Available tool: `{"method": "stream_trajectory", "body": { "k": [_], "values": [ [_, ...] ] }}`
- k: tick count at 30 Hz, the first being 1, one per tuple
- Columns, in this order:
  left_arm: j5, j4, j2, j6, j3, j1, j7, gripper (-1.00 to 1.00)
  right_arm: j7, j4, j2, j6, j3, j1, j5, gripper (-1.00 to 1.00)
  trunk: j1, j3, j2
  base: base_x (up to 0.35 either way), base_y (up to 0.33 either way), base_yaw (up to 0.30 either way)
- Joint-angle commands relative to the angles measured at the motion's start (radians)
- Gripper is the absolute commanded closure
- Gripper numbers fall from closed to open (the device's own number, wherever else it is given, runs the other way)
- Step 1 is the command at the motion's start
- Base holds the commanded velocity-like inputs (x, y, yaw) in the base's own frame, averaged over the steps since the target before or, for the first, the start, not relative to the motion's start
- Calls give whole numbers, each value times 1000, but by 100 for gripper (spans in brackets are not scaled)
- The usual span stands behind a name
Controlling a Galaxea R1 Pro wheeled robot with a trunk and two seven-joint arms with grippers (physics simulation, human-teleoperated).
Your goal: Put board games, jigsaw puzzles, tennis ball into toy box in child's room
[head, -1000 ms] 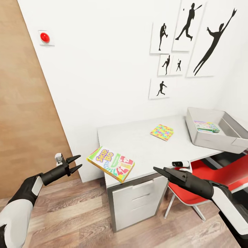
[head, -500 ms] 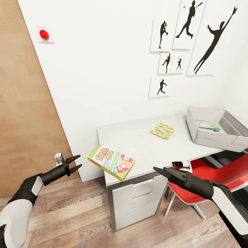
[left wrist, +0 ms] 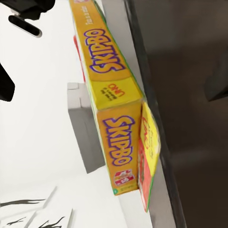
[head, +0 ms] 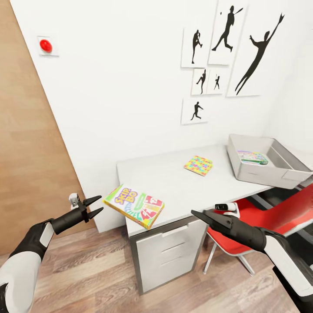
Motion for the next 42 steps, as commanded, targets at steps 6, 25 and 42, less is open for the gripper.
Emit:
{"method": "stream_trajectory", "body": {
  "k": [6,25,42],
  "values": [
    [0,0,1,8,2,0,-2,-100,-28,-1,1,5,1,-1,-8,-100,0,1,0,0,0,-36],
    [0,0,1,9,4,1,-2,-100,-35,-1,2,5,1,-1,-8,-100,0,1,0,50,0,-2],
    [0,1,1,8,3,1,-2,-100,-35,-1,2,5,1,-1,-7,-100,0,1,0,4,0,0]
  ]
}}
